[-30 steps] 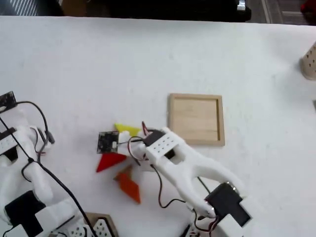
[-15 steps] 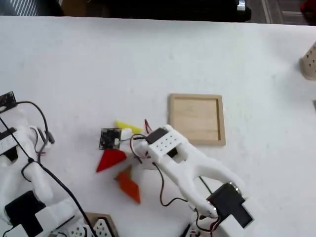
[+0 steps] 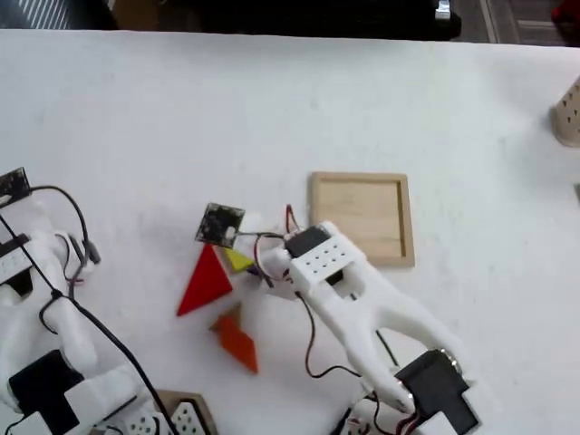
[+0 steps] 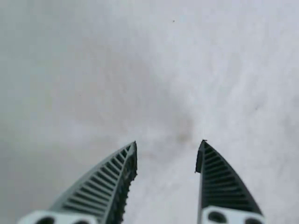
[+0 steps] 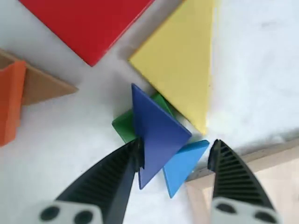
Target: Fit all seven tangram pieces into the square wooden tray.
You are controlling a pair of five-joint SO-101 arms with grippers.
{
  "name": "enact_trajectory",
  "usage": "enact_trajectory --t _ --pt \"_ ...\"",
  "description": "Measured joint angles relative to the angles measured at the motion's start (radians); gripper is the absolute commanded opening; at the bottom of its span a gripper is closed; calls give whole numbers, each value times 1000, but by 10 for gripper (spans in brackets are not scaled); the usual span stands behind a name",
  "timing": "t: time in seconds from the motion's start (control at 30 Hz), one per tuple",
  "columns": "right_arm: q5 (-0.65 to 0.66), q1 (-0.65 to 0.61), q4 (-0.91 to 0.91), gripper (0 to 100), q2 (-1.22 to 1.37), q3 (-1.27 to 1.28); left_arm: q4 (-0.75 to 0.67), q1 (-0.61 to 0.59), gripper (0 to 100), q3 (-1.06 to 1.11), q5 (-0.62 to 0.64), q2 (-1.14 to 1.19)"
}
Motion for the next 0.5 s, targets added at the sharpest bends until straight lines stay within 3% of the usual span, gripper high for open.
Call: enact_trajectory --t 0.5 --pt "2 -66 2 227 91 -6 0 0 211 0 0 0"
